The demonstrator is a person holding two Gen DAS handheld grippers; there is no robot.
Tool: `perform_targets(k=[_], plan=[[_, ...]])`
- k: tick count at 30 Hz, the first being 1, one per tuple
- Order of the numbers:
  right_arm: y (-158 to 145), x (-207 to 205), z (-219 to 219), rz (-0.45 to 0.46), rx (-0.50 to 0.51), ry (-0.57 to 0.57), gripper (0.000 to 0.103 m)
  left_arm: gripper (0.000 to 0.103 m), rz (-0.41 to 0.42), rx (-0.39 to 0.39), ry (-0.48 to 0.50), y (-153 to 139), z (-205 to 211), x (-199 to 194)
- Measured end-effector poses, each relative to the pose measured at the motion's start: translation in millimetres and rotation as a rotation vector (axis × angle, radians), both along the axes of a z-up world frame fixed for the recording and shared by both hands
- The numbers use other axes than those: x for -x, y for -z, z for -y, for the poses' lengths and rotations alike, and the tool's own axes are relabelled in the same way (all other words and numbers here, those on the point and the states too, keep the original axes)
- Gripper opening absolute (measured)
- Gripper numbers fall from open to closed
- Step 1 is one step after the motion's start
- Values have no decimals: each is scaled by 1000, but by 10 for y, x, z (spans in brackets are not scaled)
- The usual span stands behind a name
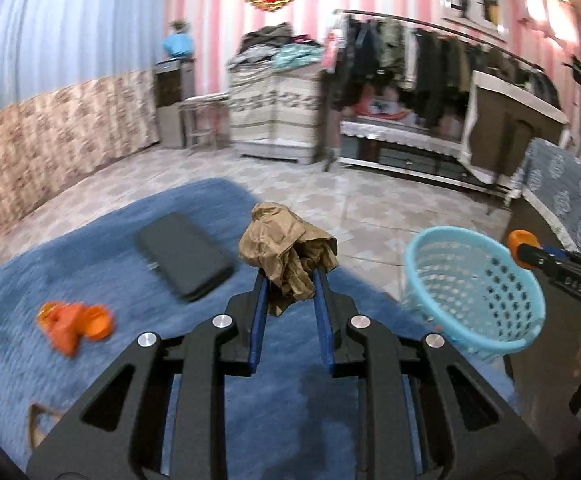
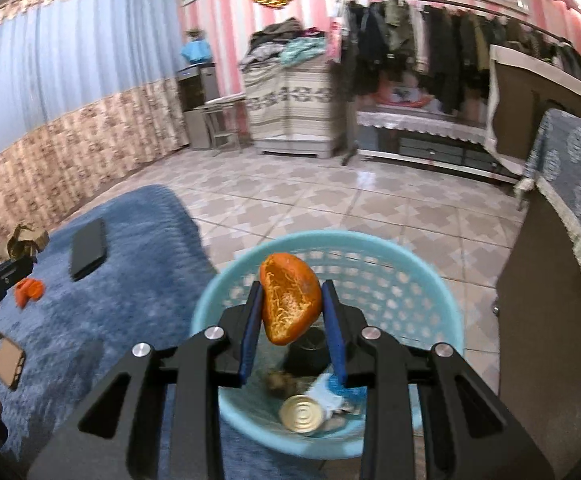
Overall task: Collect trash
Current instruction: 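Carry the orange peel and brown paper over the basket and open both tools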
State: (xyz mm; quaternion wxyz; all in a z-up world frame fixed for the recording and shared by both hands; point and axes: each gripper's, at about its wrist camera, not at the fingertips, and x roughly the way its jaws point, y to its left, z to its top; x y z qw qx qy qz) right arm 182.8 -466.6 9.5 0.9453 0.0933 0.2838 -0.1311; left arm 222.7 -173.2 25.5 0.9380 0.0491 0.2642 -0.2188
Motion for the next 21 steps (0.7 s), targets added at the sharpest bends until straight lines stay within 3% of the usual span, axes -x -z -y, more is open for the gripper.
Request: perform_targets(k=[12, 17, 21], plan=[[57, 149, 650, 22, -62, 151, 30, 21, -31, -20, 185, 200, 1027, -14], [106, 145, 738, 15, -65, 178, 30, 21, -72, -23, 230, 352, 1284, -102], [139, 139, 821, 16, -86, 191, 30, 21, -60, -37, 264, 375, 1516, -83]])
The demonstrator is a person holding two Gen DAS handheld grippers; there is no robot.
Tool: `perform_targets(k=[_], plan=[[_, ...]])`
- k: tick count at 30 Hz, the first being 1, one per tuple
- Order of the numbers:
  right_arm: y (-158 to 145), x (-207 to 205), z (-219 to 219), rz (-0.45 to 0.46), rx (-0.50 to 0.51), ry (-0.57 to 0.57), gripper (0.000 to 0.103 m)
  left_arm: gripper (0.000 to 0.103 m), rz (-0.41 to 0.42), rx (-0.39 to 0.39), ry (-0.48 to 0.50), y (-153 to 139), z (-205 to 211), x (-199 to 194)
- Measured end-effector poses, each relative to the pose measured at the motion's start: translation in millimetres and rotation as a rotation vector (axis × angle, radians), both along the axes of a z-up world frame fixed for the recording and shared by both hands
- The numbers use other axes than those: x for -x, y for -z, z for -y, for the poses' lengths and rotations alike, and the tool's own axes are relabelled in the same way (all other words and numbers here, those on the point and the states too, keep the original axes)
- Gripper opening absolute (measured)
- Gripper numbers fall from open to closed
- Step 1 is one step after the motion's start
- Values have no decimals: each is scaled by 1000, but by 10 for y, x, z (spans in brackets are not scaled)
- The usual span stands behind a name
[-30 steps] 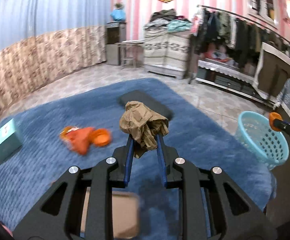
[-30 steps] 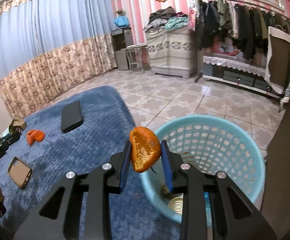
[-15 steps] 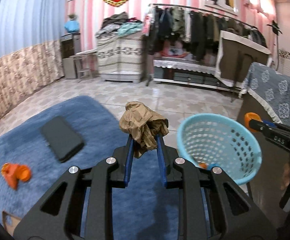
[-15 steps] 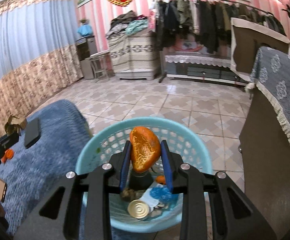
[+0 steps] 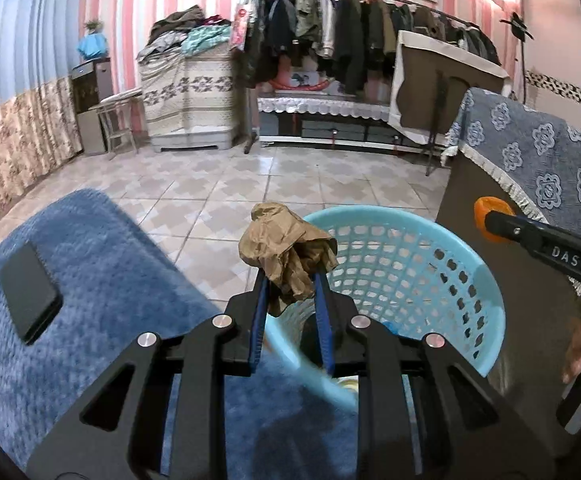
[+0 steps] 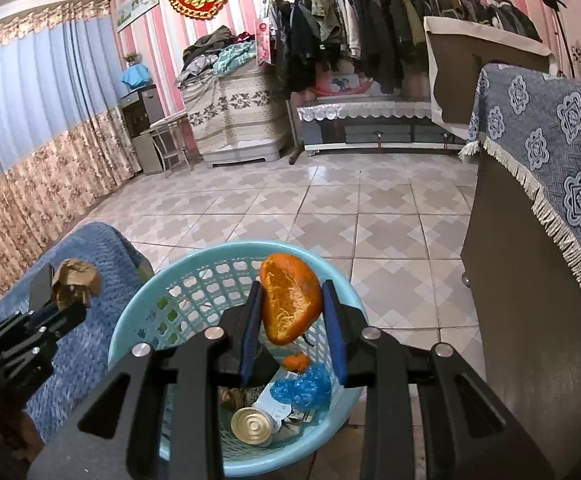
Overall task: Collect trash
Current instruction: 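Carry the orange peel and brown paper over the basket and open both tools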
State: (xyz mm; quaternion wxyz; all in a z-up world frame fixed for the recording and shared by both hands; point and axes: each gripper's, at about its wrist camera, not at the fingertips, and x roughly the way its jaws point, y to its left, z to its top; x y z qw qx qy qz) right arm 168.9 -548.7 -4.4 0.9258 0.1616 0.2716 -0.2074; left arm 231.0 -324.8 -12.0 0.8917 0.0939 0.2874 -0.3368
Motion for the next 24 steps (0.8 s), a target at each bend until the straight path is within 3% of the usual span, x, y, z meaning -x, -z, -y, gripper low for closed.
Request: perform_targets(k=[8, 18, 20, 22, 24], plan=[[128, 11, 193, -4, -51, 44, 30, 22, 17, -25, 78, 56, 491, 17], [153, -42, 258, 0, -75, 59, 30, 26, 0, -72, 100, 185, 636, -74], [144, -66, 230, 0, -70, 51, 30, 37, 0, -76, 95, 181, 615, -85], [152, -84, 224, -1, -72, 45, 30, 61, 25, -81, 65, 153, 577, -79], [167, -102, 212, -7, -68, 36, 30, 72, 42, -76, 38, 111, 494, -81]])
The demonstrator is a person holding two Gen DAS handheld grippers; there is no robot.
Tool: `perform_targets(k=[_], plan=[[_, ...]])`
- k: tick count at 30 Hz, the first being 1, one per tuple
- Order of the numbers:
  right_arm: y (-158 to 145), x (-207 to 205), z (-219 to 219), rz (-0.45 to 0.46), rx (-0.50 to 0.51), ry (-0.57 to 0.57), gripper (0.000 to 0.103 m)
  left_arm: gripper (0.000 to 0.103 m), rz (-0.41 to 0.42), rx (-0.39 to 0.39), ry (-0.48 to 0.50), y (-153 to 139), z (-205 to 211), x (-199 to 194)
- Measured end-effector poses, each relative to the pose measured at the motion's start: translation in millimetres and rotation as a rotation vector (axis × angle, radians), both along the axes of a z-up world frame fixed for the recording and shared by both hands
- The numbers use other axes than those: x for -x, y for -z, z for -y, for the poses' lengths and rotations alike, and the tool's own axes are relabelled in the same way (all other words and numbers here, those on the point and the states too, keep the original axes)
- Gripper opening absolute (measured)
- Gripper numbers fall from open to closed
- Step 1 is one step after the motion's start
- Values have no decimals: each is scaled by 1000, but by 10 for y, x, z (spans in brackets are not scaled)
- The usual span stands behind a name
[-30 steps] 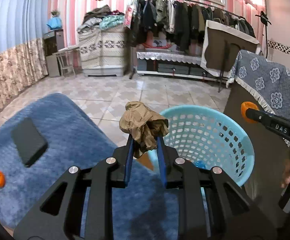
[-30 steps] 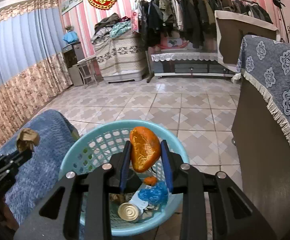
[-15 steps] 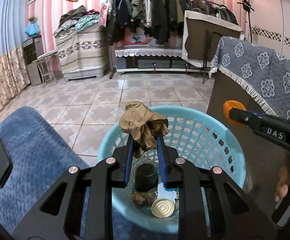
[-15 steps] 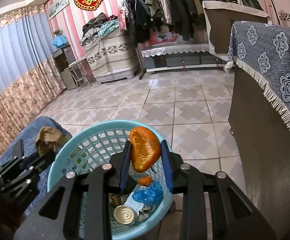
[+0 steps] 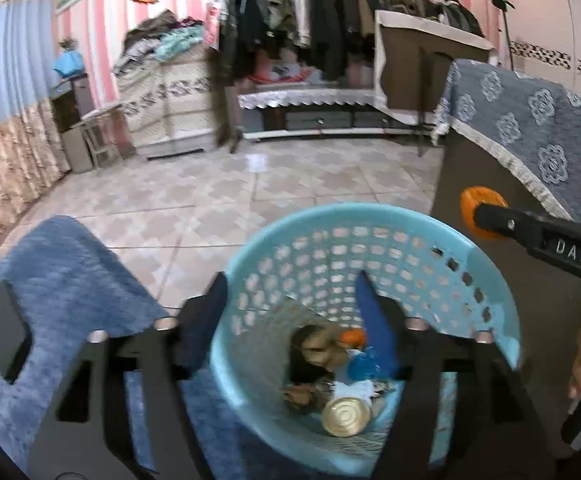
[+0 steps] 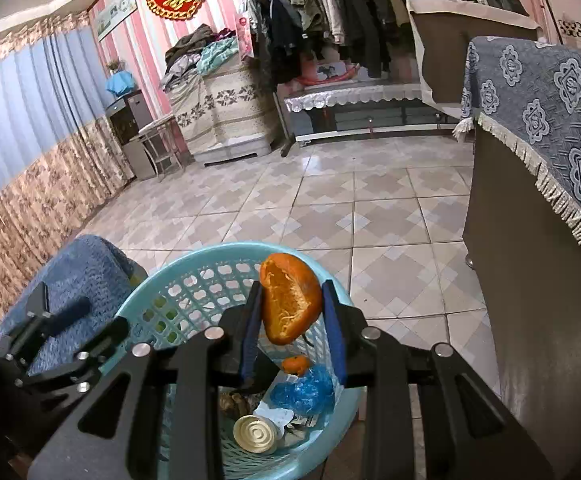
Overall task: Collect trash
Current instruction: 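Carry the orange peel and brown paper over the basket and open both tools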
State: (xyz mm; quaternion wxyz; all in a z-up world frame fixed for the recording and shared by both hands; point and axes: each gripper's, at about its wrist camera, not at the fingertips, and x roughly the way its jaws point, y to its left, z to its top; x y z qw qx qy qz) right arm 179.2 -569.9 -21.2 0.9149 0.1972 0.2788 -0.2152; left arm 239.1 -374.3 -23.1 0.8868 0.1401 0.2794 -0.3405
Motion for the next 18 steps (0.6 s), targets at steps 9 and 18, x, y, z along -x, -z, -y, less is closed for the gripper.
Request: perform_targets(k=[9, 18], plan=[[5, -152, -147, -14, 13, -33, 30, 96, 3, 84, -210, -213, -612, -273], [62, -313, -363, -32, 22, -65, 34, 98, 11, 102, -291, -255, -896, -309]])
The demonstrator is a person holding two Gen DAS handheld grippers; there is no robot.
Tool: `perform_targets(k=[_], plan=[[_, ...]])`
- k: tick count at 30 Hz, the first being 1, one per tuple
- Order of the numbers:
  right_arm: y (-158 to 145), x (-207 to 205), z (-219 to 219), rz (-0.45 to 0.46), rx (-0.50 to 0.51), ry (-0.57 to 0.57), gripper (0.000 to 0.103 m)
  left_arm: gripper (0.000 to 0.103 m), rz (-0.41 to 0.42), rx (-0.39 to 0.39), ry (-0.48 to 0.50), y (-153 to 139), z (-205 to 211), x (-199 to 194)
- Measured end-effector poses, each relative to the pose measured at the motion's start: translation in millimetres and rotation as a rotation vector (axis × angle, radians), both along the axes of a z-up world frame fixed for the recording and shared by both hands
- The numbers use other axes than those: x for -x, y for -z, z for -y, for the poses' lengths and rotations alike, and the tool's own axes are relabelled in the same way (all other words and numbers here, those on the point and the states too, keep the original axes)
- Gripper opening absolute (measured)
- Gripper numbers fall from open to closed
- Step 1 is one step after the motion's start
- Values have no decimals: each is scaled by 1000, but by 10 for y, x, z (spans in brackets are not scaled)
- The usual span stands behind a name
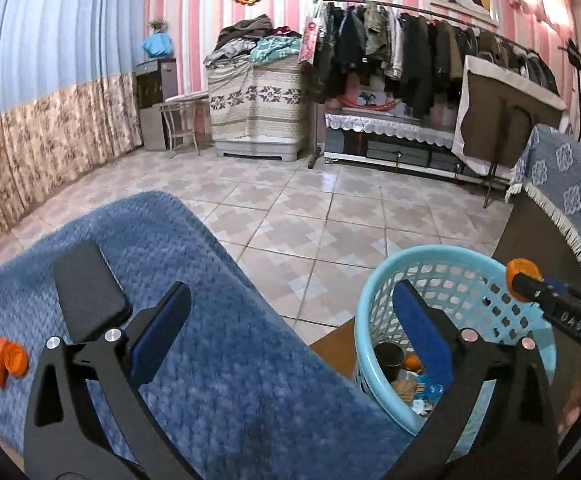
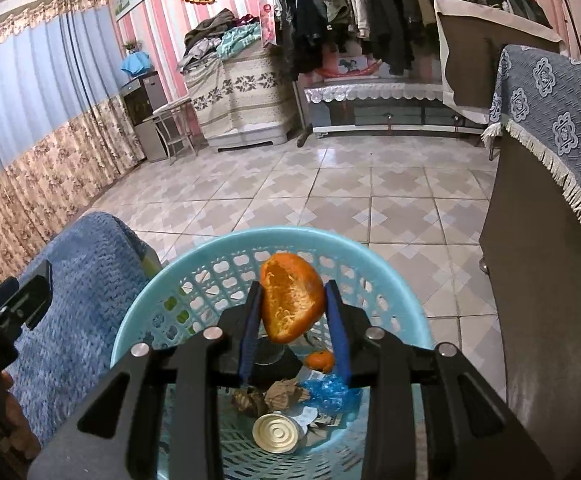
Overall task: Collect trash
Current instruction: 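Carry the orange peel and brown paper over the basket and open both tools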
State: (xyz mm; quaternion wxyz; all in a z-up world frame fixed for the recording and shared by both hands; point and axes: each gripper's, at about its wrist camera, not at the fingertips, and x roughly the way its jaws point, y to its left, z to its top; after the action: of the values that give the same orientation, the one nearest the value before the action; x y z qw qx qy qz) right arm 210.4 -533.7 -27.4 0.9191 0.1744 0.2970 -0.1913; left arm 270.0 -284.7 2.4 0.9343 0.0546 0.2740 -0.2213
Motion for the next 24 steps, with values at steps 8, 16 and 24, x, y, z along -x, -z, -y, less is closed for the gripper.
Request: perform_targets(k=[8, 16, 24], plan=[[-27, -9, -61, 10, 31, 2, 75, 98, 3, -15, -14, 27, -86, 27], [-20, -44, -107, -28, 67, -1, 93, 98, 24, -24, -37, -12, -268, 128], [-87, -59, -175, -24, 107, -12, 95, 98, 28, -27, -75, -56, -570, 188]])
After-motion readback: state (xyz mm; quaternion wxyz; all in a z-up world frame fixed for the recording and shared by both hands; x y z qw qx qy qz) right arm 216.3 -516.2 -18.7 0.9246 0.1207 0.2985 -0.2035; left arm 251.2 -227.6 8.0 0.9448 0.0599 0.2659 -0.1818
